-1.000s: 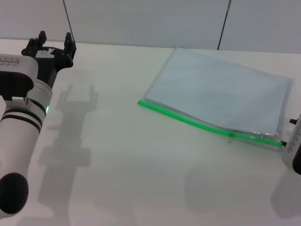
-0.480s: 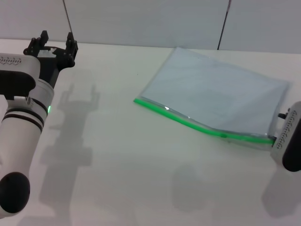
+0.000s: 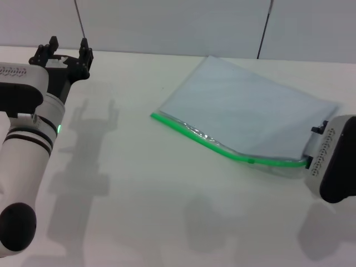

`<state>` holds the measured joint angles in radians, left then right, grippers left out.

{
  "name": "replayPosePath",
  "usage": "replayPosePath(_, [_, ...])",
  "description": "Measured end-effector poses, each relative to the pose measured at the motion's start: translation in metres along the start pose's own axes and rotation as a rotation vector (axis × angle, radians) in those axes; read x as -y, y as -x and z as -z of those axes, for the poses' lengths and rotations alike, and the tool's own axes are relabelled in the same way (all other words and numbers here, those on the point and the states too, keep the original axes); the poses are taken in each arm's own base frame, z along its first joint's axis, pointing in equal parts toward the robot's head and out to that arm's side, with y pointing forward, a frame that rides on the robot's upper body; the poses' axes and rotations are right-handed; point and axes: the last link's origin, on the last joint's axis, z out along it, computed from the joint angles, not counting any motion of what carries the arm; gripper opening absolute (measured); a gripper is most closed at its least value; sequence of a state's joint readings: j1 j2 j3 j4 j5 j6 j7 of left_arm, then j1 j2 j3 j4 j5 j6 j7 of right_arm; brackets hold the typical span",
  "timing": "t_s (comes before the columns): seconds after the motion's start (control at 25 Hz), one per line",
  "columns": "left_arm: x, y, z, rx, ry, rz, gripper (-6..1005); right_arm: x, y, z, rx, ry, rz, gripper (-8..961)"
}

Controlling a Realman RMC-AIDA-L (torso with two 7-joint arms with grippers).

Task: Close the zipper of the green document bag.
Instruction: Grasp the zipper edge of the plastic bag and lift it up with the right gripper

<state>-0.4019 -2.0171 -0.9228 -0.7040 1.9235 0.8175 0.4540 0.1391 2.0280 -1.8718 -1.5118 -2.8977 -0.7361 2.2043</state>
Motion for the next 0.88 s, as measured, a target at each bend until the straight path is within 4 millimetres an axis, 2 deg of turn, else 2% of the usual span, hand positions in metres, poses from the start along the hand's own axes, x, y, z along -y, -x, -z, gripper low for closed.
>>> replayPosePath(0.4, [-0.001, -0.001, -0.001, -0.001, 0.002, 0.0, 636, 0.0, 0.016, 0.0, 0.034, 0.004, 0.048, 586])
replayPosePath(0.88, [-0.004, -0.003, -0.003, -0.005, 0.009, 0.002, 636, 0.001, 0.03, -0.012, 0.042, 0.028, 0.116, 584])
